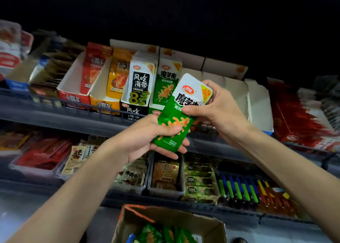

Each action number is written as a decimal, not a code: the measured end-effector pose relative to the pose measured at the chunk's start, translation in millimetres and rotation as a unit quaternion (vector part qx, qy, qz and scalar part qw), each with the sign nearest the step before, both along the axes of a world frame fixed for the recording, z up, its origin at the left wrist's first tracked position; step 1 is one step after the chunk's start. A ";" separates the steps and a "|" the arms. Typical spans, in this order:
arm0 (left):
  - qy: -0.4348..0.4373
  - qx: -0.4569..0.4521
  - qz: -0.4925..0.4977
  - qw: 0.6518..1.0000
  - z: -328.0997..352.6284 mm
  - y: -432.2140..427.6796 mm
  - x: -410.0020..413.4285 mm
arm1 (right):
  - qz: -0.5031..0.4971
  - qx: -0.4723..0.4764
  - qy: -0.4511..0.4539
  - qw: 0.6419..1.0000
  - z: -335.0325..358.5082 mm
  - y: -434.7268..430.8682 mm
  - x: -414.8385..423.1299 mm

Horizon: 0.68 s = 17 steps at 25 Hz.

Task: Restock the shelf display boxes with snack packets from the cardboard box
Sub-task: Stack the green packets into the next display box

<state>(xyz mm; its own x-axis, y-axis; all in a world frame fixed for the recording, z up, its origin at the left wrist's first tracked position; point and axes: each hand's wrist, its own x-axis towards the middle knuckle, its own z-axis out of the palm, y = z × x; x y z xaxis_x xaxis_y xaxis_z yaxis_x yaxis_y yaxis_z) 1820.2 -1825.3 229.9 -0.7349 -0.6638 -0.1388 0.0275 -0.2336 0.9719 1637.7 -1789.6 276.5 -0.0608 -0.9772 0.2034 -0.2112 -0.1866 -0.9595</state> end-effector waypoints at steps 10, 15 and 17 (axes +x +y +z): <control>-0.091 -0.206 0.335 0.915 -8.2 -23.3 1.7 | -0.135 -0.162 0.061 0.976 49.5 -76.1 -14.0; -0.379 -0.521 0.311 0.698 -21.8 -30.6 -3.0 | -0.134 -0.027 0.059 0.989 43.4 -114.9 -6.5; -0.409 -0.538 0.302 0.672 -25.0 -33.6 -2.5 | -0.130 0.019 0.056 0.990 46.5 -121.9 -3.5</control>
